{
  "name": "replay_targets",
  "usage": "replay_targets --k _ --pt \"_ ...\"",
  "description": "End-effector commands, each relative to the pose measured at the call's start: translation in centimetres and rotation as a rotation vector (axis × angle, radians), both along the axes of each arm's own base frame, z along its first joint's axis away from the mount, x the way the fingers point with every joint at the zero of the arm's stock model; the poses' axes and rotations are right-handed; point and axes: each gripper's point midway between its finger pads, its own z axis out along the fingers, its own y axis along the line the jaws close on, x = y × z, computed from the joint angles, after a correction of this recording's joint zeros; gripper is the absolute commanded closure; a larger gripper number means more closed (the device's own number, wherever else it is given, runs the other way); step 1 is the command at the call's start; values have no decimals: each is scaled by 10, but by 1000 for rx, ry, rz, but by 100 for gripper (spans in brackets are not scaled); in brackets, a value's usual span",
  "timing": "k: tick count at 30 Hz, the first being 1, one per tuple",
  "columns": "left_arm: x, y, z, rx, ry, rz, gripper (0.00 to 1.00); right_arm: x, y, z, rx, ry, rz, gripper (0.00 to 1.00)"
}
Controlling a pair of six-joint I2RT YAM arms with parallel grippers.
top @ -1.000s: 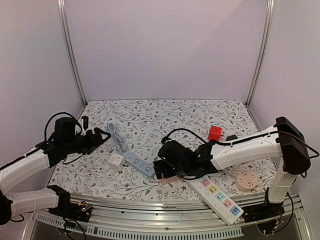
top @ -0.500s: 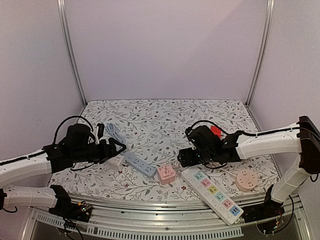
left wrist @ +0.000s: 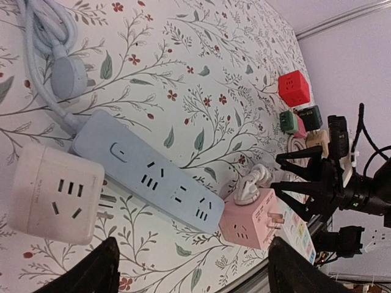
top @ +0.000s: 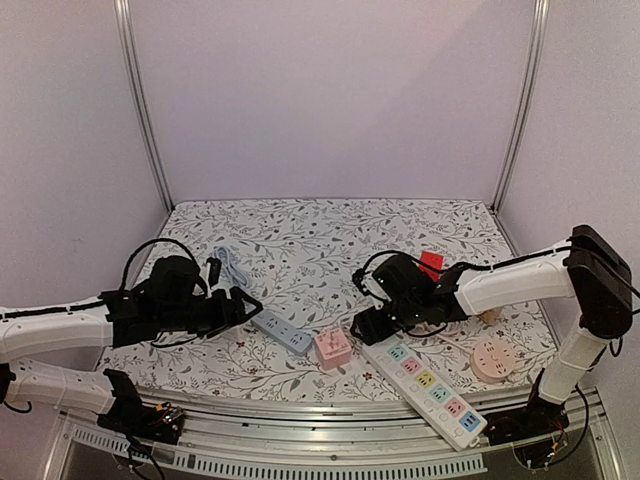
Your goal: Pull the plug off the socket
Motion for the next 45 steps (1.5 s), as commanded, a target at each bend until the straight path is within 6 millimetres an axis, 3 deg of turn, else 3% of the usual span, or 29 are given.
replay_targets --k 1,11,16,21,25,29,36,40,45 --pt "2 -4 10 -9 -18 9 18 1 15 -7 7 14 83 33" --pt "4 -5 9 21 -10 0 18 7 23 -22 -32 13 104 44" --pt "6 -8 10 24 -12 -6 18 14 17 -32 -82 -12 52 58" --pt "8 -15 12 23 -18 -34 18 23 6 -30 -113 -54 -28 78" --pt "9 -28 20 5 -44 -86 18 29 -1 -17 -77 -66 -129 92" --pt "7 -48 32 -7 -97 -160 17 29 3 16 22 -83 -168 100" --pt "1 -91 40 36 -157 -294 17 16 11 70 164 -103 -143 100" --pt "-3 -113 37 41 -165 -342 15 7 10 90 216 -107 -144 100" --pt "-5 -142 42 7 -210 -390 3 -3 10 109 266 -109 -143 100"
